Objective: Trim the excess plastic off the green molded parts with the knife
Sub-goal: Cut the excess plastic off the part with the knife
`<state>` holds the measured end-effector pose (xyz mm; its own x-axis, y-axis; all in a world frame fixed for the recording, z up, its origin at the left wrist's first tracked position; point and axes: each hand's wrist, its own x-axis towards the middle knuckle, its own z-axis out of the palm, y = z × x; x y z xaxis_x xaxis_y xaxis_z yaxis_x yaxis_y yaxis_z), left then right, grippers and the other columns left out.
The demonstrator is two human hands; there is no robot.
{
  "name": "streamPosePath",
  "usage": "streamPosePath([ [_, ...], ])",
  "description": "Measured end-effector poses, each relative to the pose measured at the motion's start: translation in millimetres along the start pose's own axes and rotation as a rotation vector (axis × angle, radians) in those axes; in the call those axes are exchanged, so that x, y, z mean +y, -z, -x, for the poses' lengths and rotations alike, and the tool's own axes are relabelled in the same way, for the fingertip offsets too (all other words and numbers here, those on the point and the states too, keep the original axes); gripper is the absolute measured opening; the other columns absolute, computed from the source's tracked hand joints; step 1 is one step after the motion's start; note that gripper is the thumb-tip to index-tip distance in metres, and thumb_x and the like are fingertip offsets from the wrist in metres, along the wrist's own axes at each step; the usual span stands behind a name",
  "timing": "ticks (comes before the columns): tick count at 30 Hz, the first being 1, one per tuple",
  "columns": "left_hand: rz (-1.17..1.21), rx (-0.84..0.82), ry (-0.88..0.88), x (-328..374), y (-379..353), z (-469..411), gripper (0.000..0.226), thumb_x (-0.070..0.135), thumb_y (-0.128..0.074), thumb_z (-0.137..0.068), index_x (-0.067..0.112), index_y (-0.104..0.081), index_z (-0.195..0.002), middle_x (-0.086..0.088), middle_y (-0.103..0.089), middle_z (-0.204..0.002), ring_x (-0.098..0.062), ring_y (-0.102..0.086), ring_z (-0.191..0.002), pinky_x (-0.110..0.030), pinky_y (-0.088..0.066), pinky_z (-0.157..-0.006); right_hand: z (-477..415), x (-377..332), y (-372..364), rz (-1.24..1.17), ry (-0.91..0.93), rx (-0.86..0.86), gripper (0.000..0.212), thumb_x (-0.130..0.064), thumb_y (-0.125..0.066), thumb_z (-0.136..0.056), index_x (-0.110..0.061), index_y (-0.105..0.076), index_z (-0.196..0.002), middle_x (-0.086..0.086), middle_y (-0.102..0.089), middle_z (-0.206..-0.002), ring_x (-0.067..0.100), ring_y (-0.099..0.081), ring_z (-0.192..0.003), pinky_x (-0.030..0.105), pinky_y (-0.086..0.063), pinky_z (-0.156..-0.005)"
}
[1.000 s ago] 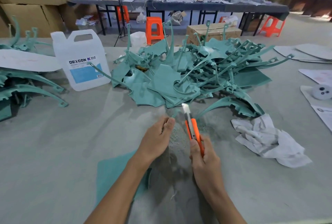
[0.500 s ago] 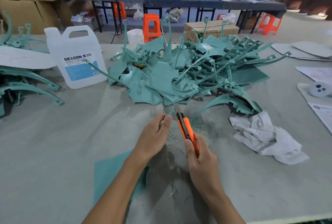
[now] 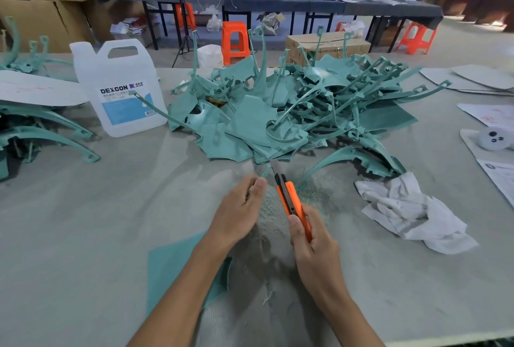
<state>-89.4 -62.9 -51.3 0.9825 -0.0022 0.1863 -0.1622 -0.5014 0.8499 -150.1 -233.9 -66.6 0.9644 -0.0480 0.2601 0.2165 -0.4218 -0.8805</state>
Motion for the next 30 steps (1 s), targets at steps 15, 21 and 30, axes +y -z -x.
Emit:
streamPosePath([
  [15,-0.003,-0.024,0.009,3.5,1.2,1.5,0.048,0.066,-0.028,-0.099,0.026,-0.052,-0.089,0.001,-0.056,-0.077,-0.006,-0.051,-0.068,-0.039,-0.050,-0.073,0.3,2.0,-1.8,-0.019,-0.017,0.006,0.019,-0.055,-0.045,-0.099,-0.044,-0.056,-0.110,0.001,-0.058,-0.073,0.012,-0.047,-0.051,0.036,-0.042,-0.049],
  [21,0.001,-0.040,0.017,7.0,3.3,2.6,0.046,0.065,-0.028,-0.099,0.028,-0.054,-0.091,0.007,-0.055,-0.073,0.000,-0.050,-0.068,-0.034,-0.048,-0.071,-0.1,2.0,-2.3,-0.026,-0.025,0.035,0.020,-0.056,-0.044,-0.098,-0.043,-0.056,-0.108,0.001,-0.058,-0.073,0.015,-0.048,-0.051,0.031,-0.041,-0.047],
  [30,-0.004,-0.138,0.120,0.7,4.0,0.9,0.033,0.044,-0.034,-0.107,0.035,-0.062,-0.091,0.038,-0.053,-0.066,0.007,-0.049,-0.068,-0.026,-0.038,-0.071,4.7,4.3,0.7,-0.013,-0.024,0.080,0.033,-0.063,-0.049,-0.098,-0.050,-0.058,-0.127,-0.017,-0.064,-0.083,0.003,-0.057,-0.064,0.015,-0.039,-0.057],
])
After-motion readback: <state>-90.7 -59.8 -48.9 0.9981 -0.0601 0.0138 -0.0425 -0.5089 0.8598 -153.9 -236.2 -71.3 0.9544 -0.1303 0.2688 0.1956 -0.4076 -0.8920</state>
